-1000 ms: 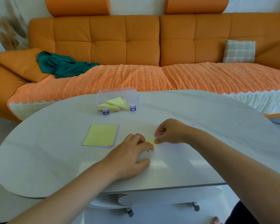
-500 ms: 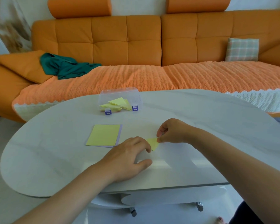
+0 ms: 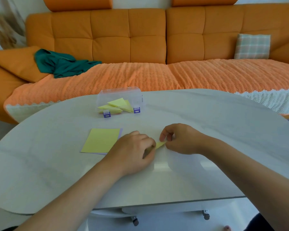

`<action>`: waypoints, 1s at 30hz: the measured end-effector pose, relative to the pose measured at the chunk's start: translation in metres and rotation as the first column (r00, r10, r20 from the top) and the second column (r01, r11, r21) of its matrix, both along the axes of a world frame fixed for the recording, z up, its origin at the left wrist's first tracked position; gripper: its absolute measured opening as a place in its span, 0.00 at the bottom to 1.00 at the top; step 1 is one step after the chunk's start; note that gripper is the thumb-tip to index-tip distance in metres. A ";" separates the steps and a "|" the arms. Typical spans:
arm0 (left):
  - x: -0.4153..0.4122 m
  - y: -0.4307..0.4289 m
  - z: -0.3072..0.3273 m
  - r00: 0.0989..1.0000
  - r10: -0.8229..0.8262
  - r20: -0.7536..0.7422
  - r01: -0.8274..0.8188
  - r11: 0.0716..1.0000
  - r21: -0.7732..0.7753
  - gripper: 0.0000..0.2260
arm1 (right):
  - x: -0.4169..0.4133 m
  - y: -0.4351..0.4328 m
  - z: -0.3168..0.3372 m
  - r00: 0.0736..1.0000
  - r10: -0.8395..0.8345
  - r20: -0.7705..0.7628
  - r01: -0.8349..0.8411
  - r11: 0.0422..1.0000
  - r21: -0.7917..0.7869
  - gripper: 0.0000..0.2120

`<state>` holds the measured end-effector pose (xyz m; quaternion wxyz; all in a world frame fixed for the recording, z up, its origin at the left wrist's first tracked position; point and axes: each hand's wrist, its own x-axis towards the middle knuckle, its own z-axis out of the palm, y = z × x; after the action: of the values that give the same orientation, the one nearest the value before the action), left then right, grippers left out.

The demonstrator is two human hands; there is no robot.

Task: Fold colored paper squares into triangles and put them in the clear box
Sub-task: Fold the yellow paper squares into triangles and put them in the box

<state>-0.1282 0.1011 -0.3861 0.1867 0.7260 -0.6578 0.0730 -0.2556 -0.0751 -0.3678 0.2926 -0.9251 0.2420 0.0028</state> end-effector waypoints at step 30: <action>0.030 -0.014 0.011 0.596 0.107 -0.796 -0.202 0.979 -0.020 0.07 | 0.028 0.022 0.010 0.911 -0.121 0.394 -0.004 0.953 0.302 0.06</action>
<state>-0.0980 0.0875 -0.3753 0.4895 0.7264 -0.4375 -0.2032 -0.2275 -0.0536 -0.3578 0.4715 -0.8433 0.2003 -0.1627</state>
